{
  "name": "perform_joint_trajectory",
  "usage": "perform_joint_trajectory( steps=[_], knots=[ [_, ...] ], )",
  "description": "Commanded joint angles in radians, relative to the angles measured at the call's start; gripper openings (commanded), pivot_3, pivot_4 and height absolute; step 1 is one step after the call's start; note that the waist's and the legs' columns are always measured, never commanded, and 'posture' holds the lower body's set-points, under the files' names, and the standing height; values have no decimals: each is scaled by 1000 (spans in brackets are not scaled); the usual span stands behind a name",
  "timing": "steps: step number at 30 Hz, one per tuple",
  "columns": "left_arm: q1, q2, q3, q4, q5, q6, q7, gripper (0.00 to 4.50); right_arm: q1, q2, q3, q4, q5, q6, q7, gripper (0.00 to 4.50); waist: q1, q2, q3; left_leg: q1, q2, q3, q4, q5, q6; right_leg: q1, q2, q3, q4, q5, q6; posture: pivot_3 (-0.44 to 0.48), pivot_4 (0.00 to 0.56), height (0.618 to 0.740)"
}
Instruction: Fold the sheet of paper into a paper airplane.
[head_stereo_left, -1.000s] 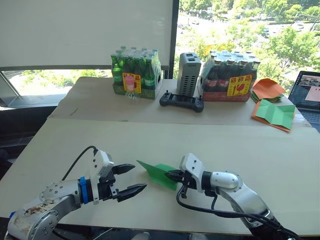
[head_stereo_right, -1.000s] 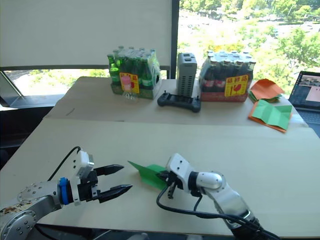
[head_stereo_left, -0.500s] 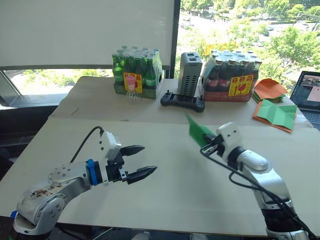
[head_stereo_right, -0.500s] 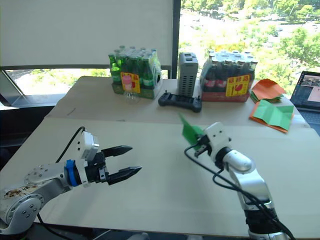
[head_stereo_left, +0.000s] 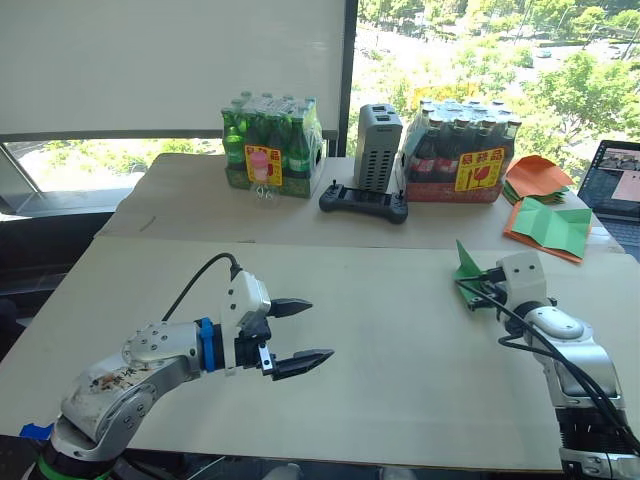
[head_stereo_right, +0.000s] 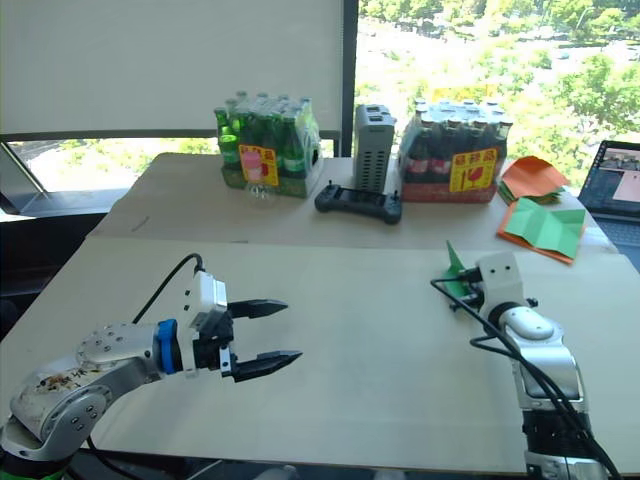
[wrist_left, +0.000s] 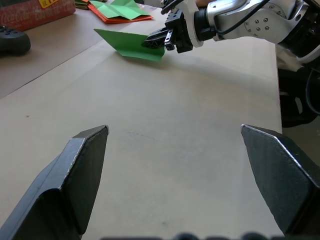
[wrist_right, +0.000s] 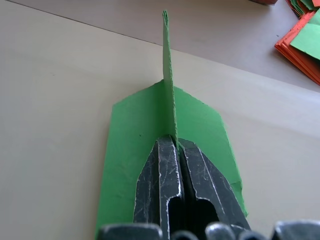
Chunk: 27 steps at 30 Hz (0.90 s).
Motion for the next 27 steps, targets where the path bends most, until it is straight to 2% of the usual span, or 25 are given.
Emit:
perform_joint_trajectory(
  steps=[1,2,3,14,17,21,27],
  knots=[
    [2,-1,-2,-7,13,-25,-13,4500,-12,-13,-26,-22,4,2,-8,65,0,0,0,0,0,0,0,0,0,0,0,0,0,0,0,0,150,675],
    [4,-1,-2,-7,14,-26,-15,4500,-11,-10,-29,-26,3,5,-15,65,0,0,0,0,0,0,0,0,0,0,0,0,0,0,0,0,150,675],
    [3,-2,-3,-6,15,-26,-15,4500,-11,-9,-31,-27,1,5,-20,653,0,0,0,0,0,0,0,0,0,0,0,0,0,0,0,0,150,675],
    [25,3,22,4,27,-38,-24,4500,-41,26,-77,-126,79,-29,-15,4417,-1,0,0,0,0,0,0,0,0,0,0,0,0,0,0,0,150,675],
    [45,-17,61,24,34,-53,14,4500,-34,41,-63,-181,123,-114,45,4466,-1,0,0,0,0,0,0,0,0,0,0,0,0,0,0,0,150,675],
    [73,-93,130,62,64,-99,119,4500,46,58,-2,-316,260,-180,241,4466,0,0,0,0,1,-1,0,0,0,0,1,-1,-1,0,0,0,150,675],
    [175,-141,210,145,153,-186,192,4500,182,37,151,-331,205,-307,362,4466,1,1,0,0,0,-1,1,0,0,1,0,-1,-1,0,0,0,150,675]
  ],
)
